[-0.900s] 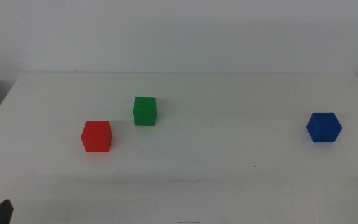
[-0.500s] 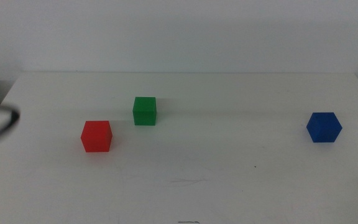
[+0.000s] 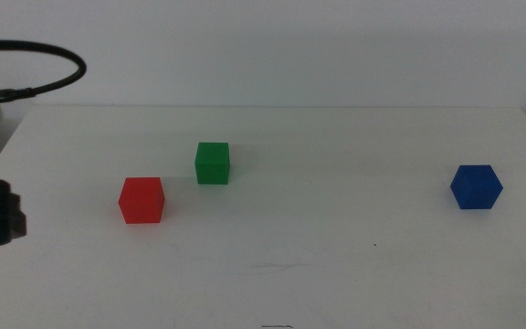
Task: Stack red cubes first, then green, then blue cubes in a specific spot.
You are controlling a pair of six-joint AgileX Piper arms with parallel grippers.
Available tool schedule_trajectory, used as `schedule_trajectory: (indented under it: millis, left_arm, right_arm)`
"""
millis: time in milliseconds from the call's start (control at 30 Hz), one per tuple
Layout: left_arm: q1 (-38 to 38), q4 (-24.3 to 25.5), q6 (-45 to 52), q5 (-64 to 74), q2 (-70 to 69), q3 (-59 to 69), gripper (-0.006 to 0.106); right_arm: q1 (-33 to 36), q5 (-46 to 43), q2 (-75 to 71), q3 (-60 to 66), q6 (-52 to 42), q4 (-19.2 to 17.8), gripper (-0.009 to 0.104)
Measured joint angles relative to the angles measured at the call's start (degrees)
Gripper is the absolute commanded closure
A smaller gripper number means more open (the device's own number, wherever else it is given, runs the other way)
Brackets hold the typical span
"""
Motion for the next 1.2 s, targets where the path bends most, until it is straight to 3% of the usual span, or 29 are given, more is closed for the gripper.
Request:
schedule_trajectory:
  millis: [267, 600, 900, 1200]
  left_arm:
    - [-1.00, -2.60, 1.12, 1.09, 14.47, -9.67, 0.011]
    - [-7.95, -0.83, 1.51, 1.70, 38.69, -26.85, 0.011]
    - [-8.00, -7.57, 4.88, 3.18, 53.10, -38.00, 0.011]
    - [-8.00, -9.17, 7.22, 2.13, 59.74, -39.26, 0.012]
  right_arm:
    - [0.00, 0.00, 0.00, 0.00, 0.00, 0.00, 0.020]
    - [0.00, 0.00, 0.00, 0.00, 0.00, 0.00, 0.020]
    - [0.00, 0.00, 0.00, 0.00, 0.00, 0.00, 0.020]
    - [0.00, 0.00, 0.00, 0.00, 0.00, 0.00, 0.020]
